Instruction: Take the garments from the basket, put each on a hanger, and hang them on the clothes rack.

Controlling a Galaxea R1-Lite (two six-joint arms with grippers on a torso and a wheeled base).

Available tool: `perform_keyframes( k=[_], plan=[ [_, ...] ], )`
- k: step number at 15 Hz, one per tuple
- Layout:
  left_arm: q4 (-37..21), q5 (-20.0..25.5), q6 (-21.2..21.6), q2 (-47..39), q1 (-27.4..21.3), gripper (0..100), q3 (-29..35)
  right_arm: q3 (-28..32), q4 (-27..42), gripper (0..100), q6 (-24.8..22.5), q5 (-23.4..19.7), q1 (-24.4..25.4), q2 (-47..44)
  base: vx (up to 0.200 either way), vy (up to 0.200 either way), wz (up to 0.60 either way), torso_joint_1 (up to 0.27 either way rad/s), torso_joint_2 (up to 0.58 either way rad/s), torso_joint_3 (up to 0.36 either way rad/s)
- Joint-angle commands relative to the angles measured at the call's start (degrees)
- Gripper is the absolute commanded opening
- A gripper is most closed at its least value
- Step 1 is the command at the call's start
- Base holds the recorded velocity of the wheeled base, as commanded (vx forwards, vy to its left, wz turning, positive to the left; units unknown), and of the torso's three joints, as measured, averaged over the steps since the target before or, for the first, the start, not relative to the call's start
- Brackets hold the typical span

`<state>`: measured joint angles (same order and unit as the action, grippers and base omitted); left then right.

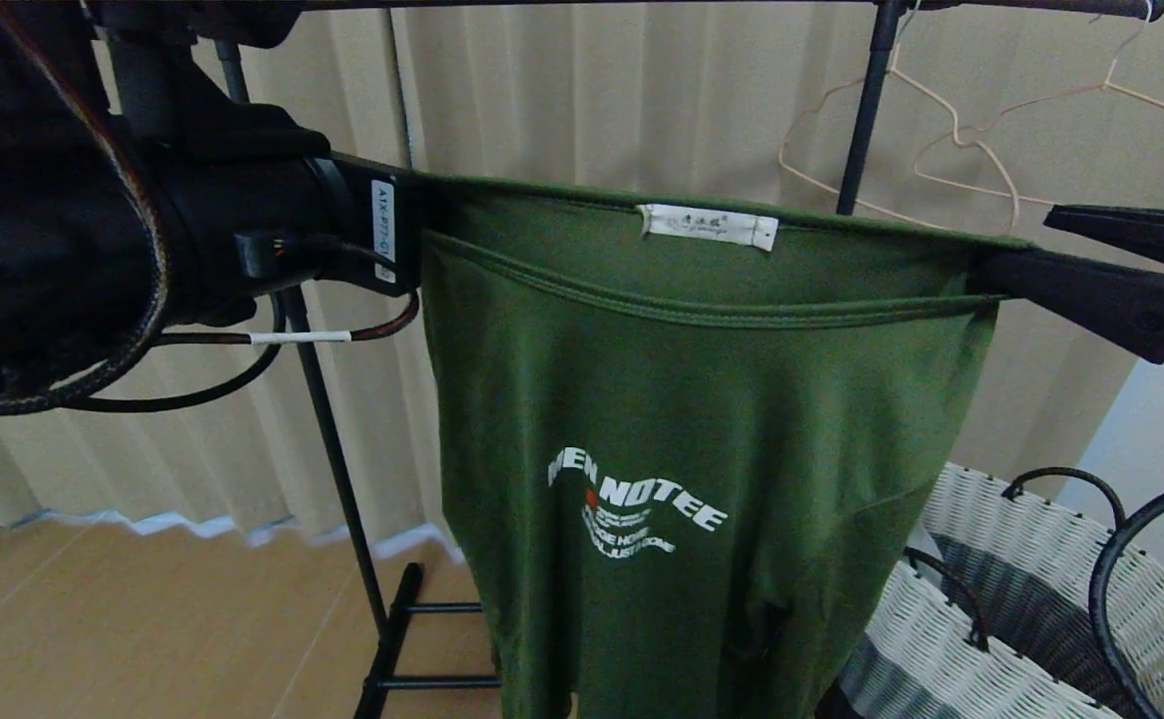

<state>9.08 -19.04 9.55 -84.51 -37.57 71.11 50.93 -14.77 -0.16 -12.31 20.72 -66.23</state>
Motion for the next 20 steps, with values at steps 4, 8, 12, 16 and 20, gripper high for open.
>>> perform_keyframes(
  k=[4, 8, 12, 16, 20],
  plan=[
    [0.23, -1.26, 0.03, 0.13, 2.42, 0, -2.47, -2.94, 0.27, 100, -0.02, -0.08, 0.02, 2.95, 0.0, 0.0, 0.0, 0.0, 0.0, 0.0],
    [0.15, -1.35, 0.12, 2.06, 2.59, 0, -5.45, -6.11, 0.36, 100, -4.32, 0.27, -0.25, 5.32, 0.0, 0.0, 0.0, 0.0, 0.0, 0.0],
    [0.23, -1.26, 0.21, 7.07, 4.44, 0, -11.69, -10.5, 0.45, 100, -13.38, 3.08, -7.1, 7.87, 0.0, 0.0, 0.0, 0.0, 0.0, 0.0],
    [0.32, -0.73, -0.05, 14.02, 7.6, 0, -20.83, -14.28, -0.34, 100, -17.16, 4.31, -12.9, 8.4, 0.0, 0.0, 0.0, 0.0, 0.0, 0.0],
    [0.23, -0.65, 0.12, 19.99, 11.64, 0, -27.07, -17.53, -0.34, 100, -17.6, 6.51, -13.08, 11.39, 0.0, 0.0, 0.0, 0.0, 0.0, 0.0]
  ],
)
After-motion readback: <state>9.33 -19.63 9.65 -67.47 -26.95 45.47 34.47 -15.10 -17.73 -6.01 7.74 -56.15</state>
